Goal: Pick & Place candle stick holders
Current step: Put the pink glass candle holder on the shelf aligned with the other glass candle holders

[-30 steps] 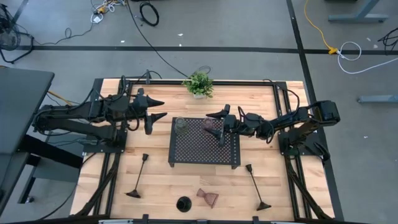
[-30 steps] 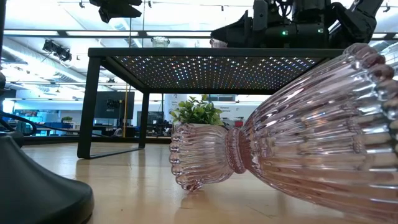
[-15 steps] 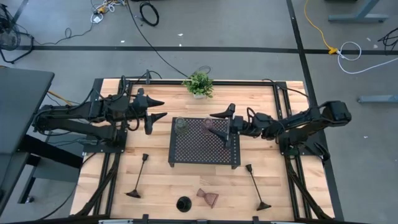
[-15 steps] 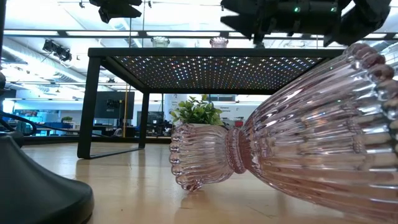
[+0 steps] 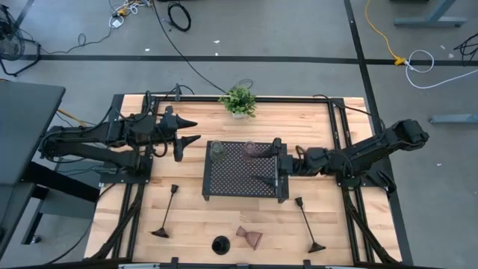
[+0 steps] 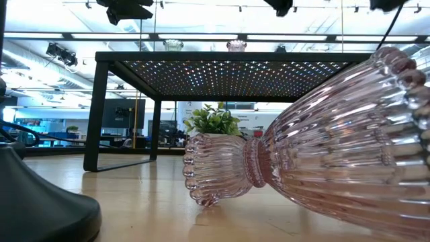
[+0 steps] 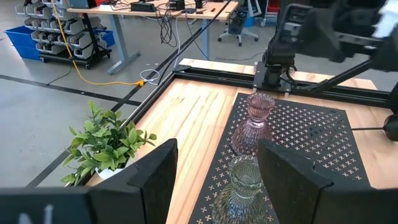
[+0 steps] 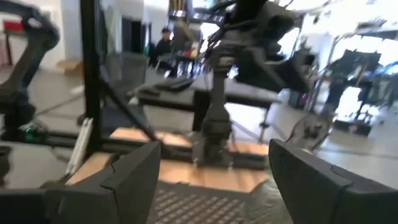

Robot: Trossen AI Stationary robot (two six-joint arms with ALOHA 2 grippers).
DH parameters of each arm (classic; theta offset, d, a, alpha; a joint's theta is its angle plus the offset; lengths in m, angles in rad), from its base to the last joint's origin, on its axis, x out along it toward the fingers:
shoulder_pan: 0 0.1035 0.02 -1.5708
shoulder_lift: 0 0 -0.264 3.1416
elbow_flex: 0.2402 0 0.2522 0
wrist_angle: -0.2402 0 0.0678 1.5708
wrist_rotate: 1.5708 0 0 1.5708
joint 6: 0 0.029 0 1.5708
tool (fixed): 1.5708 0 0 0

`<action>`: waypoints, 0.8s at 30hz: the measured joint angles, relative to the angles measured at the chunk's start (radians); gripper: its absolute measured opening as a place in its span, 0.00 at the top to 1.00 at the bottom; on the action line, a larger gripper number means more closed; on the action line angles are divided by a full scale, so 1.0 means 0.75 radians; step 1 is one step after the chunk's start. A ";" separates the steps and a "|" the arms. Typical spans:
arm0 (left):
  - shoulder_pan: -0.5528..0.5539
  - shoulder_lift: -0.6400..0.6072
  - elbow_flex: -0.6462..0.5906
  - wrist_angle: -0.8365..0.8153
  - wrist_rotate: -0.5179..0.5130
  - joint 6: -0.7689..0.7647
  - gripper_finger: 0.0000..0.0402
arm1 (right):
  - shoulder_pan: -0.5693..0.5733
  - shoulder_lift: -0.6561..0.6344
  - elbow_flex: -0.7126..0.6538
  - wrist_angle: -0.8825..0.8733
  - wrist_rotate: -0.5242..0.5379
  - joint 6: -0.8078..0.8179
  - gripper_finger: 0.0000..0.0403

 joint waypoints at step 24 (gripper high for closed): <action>0.000 0.000 0.000 -0.036 0.006 -0.048 0.44 | 0.461 0.049 0.444 -0.639 0.184 0.643 0.26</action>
